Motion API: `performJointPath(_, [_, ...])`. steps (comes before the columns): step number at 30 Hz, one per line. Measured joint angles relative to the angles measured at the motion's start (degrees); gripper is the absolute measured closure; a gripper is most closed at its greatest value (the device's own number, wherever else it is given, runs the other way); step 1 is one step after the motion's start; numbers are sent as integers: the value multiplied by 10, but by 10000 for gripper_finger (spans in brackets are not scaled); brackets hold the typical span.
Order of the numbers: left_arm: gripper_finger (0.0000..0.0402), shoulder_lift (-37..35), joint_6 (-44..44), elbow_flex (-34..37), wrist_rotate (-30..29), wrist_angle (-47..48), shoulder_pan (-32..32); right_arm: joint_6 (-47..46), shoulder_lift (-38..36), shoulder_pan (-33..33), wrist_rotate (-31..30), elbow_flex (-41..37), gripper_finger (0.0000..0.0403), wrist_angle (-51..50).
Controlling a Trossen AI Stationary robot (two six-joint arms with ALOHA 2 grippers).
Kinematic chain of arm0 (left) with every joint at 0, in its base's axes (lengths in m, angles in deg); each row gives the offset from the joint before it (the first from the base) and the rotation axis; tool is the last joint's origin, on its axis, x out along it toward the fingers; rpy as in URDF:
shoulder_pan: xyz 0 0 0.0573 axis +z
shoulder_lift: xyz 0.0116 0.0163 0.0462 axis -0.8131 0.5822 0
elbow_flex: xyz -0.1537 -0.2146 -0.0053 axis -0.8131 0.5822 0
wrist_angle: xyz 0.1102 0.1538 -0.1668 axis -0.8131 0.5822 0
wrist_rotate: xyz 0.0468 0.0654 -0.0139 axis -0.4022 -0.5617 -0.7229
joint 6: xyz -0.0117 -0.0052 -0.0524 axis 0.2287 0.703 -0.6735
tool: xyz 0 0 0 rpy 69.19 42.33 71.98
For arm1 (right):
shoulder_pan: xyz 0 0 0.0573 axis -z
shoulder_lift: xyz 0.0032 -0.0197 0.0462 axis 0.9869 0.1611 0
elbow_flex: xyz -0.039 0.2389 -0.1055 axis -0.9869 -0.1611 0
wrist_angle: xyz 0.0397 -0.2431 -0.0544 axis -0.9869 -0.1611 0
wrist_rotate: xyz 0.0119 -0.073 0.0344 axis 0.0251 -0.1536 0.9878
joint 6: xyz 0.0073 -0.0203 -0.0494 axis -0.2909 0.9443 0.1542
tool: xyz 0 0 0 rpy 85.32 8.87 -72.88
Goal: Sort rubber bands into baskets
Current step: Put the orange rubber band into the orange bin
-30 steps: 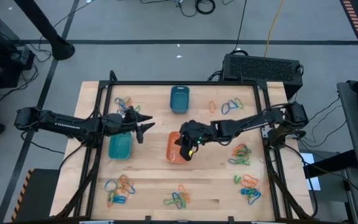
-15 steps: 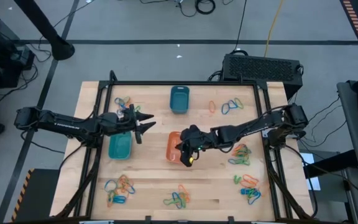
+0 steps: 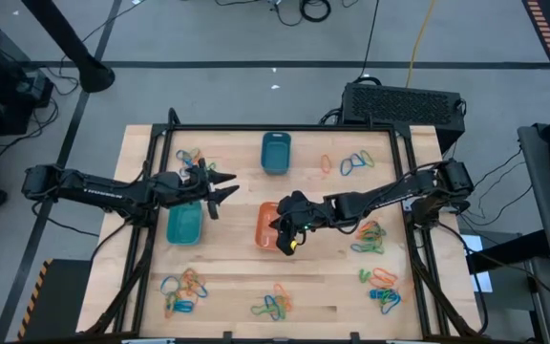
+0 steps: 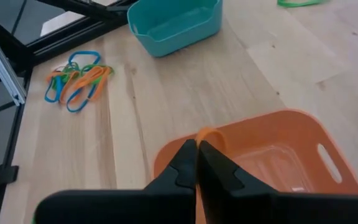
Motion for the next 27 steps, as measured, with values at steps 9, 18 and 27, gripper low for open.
performJointPath(9, [226,0,-1,0,0,0,0,3,0,0,0,0,361,0])
performJointPath(18, [226,0,-1,0,0,0,0,19,0,0,-13,0,317,0])
performJointPath(27, [226,0,-1,0,0,0,0,33,-2,0,-8,0,295,-10])
